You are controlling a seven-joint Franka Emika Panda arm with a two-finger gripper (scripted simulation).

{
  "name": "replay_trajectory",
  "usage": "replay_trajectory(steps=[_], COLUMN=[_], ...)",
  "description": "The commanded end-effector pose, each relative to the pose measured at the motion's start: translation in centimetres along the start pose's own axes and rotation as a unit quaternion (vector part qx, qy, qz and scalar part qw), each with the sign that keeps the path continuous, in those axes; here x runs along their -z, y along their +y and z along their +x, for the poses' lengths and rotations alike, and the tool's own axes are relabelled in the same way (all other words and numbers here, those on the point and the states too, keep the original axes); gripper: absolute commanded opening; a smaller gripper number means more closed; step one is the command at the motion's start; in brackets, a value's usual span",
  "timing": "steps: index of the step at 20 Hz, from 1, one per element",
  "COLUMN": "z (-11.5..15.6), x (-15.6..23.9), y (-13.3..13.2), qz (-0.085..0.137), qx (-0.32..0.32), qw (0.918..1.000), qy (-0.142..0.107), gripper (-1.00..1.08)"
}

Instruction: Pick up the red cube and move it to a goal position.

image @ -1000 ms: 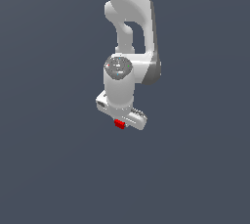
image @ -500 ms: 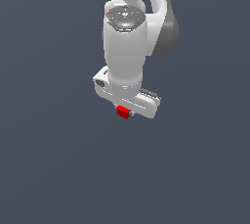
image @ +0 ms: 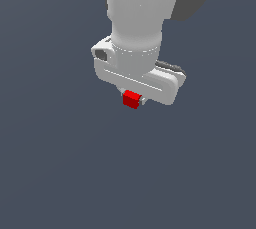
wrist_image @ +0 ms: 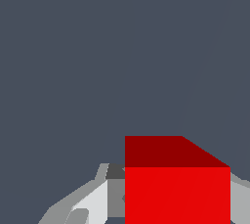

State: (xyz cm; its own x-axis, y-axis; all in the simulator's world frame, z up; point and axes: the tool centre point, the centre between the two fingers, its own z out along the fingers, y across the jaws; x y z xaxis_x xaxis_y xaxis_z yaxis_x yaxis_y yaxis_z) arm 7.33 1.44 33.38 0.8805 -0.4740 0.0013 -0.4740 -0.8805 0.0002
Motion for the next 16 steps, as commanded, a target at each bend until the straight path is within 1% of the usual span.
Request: replay_trajectory(steps=[1, 8, 16], z=[0.1, 0.5, 0.6], x=[1.7, 4.4, 5.2], y=[-0.4, -1.0, -1.2], qz=[0.000, 0.000, 0.000], qx=[0.000, 0.000, 0.000], qw=[1.0000, 1.0000, 1.0000], qy=[0.000, -0.001, -0.001], gripper=[-1.00, -1.00, -1.00])
